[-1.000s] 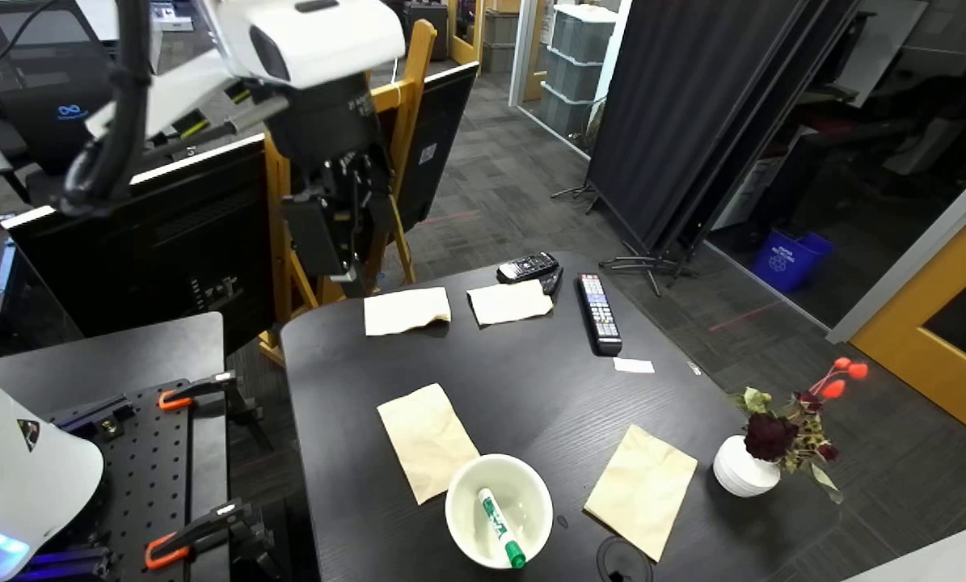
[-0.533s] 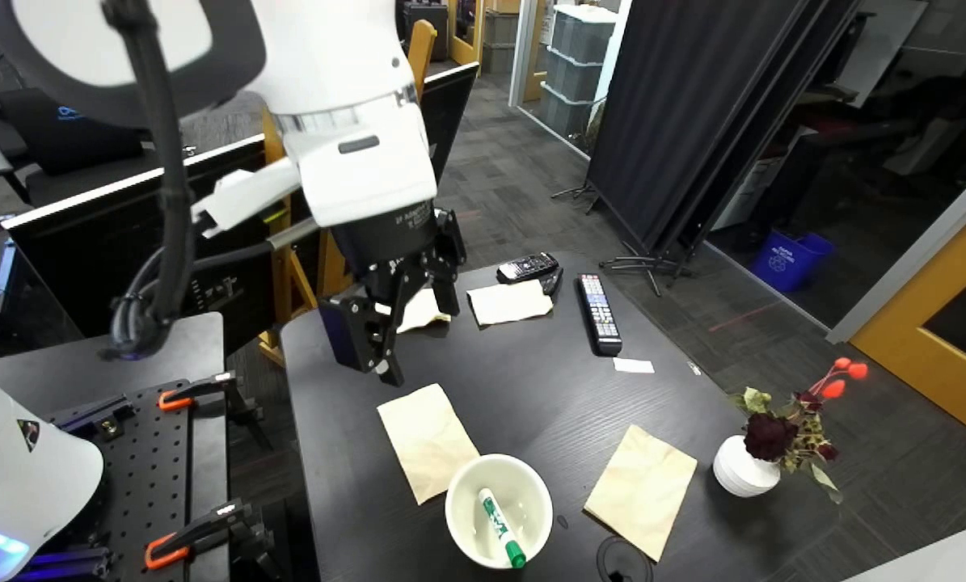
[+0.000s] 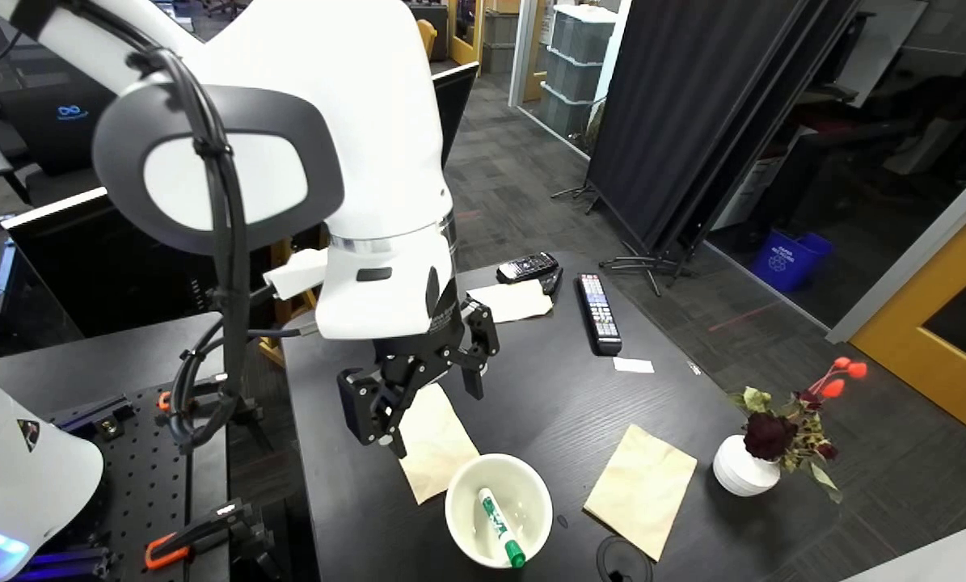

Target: Take the marker out of the bowl and put it on the table

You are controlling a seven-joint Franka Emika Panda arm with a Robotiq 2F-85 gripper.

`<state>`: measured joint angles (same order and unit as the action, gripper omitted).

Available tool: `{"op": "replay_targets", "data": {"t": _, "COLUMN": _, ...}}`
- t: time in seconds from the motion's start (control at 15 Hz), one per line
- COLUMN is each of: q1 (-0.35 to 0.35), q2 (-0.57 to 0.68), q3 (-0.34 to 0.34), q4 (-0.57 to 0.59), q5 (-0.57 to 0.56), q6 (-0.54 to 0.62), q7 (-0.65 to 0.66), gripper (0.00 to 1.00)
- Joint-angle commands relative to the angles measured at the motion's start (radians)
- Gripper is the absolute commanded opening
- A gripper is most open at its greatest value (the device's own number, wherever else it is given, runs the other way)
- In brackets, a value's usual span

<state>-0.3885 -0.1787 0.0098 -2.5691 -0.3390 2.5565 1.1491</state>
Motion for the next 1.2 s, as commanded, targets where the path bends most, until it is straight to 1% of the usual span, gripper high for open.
{"op": "replay_targets", "data": {"t": 0.0, "q1": 0.039, "q2": 0.006, "q3": -0.042, "q4": 0.005, "q5": -0.010, "q6": -0.004, "q7": 0.006, "gripper": 1.00}}
{"op": "replay_targets", "data": {"t": 0.13, "q1": 0.039, "q2": 0.007, "q3": -0.043, "q4": 0.011, "q5": -0.010, "q6": -0.004, "q7": 0.006, "gripper": 1.00}}
{"op": "replay_targets", "data": {"t": 0.2, "q1": 0.033, "q2": 0.023, "q3": -0.038, "q4": 0.030, "q5": -0.024, "q6": -0.021, "q7": 0.037, "gripper": 1.00}}
{"op": "replay_targets", "data": {"t": 0.27, "q1": 0.038, "q2": 0.041, "q3": -0.043, "q4": 0.043, "q5": -0.012, "q6": -0.031, "q7": 0.033, "gripper": 1.00}}
{"op": "replay_targets", "data": {"t": 0.4, "q1": 0.042, "q2": 0.080, "q3": -0.054, "q4": 0.069, "q5": -0.018, "q6": -0.048, "q7": 0.065, "gripper": 1.00}}
{"op": "replay_targets", "data": {"t": 0.6, "q1": 0.053, "q2": 0.166, "q3": -0.079, "q4": 0.121, "q5": -0.044, "q6": -0.047, "q7": 0.152, "gripper": 1.00}}
{"op": "replay_targets", "data": {"t": 0.73, "q1": 0.074, "q2": 0.222, "q3": -0.104, "q4": 0.159, "q5": -0.072, "q6": -0.033, "q7": 0.229, "gripper": 1.00}}
{"op": "replay_targets", "data": {"t": 0.87, "q1": 0.103, "q2": 0.279, "q3": -0.136, "q4": 0.199, "q5": -0.085, "q6": -0.029, "q7": 0.279, "gripper": 1.00}}
{"op": "replay_targets", "data": {"t": 1.07, "q1": 0.149, "q2": 0.358, "q3": -0.187, "q4": 0.247, "q5": -0.077, "q6": -0.021, "q7": 0.306, "gripper": 1.00}}
{"op": "replay_targets", "data": {"t": 1.13, "q1": 0.163, "q2": 0.383, "q3": -0.203, "q4": 0.259, "q5": -0.072, "q6": -0.016, "q7": 0.304, "gripper": 0.96}}
